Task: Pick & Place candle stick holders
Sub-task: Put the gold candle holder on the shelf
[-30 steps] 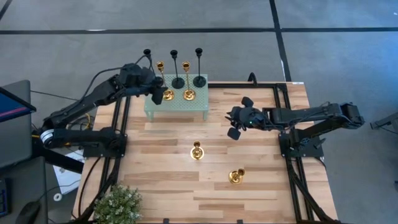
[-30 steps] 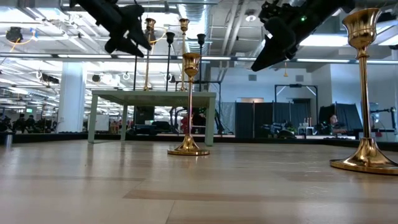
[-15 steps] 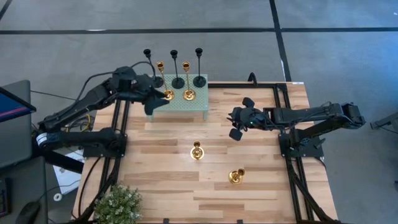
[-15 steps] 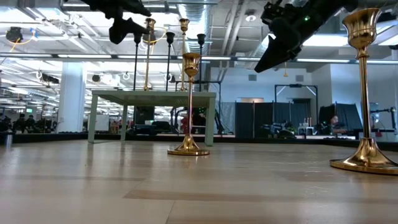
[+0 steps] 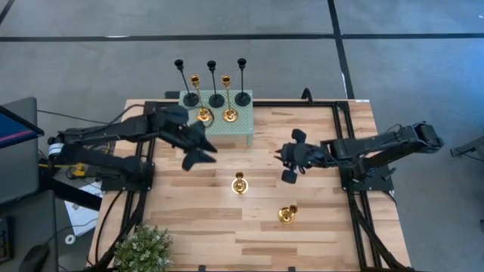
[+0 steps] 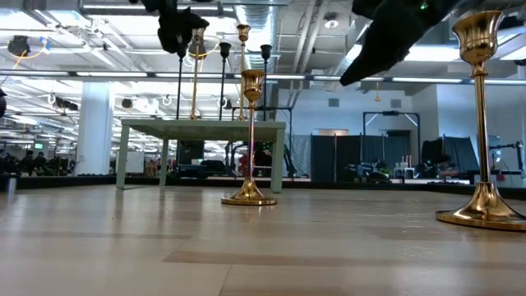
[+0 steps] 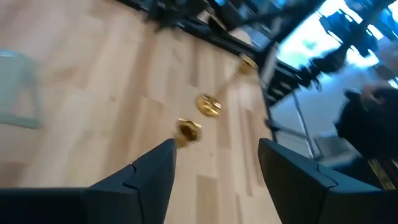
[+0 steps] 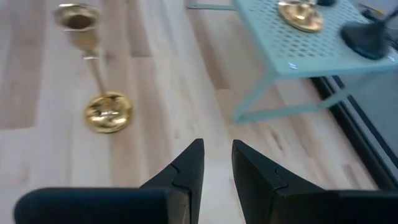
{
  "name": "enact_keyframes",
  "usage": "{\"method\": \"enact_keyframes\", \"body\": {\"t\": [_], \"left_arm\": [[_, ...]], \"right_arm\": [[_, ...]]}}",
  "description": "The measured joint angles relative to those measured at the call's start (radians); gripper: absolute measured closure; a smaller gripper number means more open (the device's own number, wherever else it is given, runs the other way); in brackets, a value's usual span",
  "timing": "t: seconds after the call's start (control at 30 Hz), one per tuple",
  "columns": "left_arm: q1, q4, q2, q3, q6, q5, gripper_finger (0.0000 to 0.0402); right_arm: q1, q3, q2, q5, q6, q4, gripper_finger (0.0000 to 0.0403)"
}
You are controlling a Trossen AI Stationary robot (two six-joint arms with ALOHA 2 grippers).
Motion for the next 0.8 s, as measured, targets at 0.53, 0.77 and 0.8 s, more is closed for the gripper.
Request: {"method": "enact_keyframes", "body": {"t": [0.53,0.77,0.8], "left_arm": [[-0.167,0.029,0.053,0.0,-0.001,-0.004,0.0194],[-0.203,0.169,0.051,0.0,0.068,-0.137,0.0208],[-0.22,0.171,0.044,-0.001,0.103,-0.168,0.0212]], "right_arm": [[0.137,0.0,0.0,0.0,0.0,0.002,0.0329],[0.137,0.001,0.0,0.0,0.0,0.009,0.0329],[0.137,0.001,0.0,0.0,0.0,0.009,0.0329]]}}
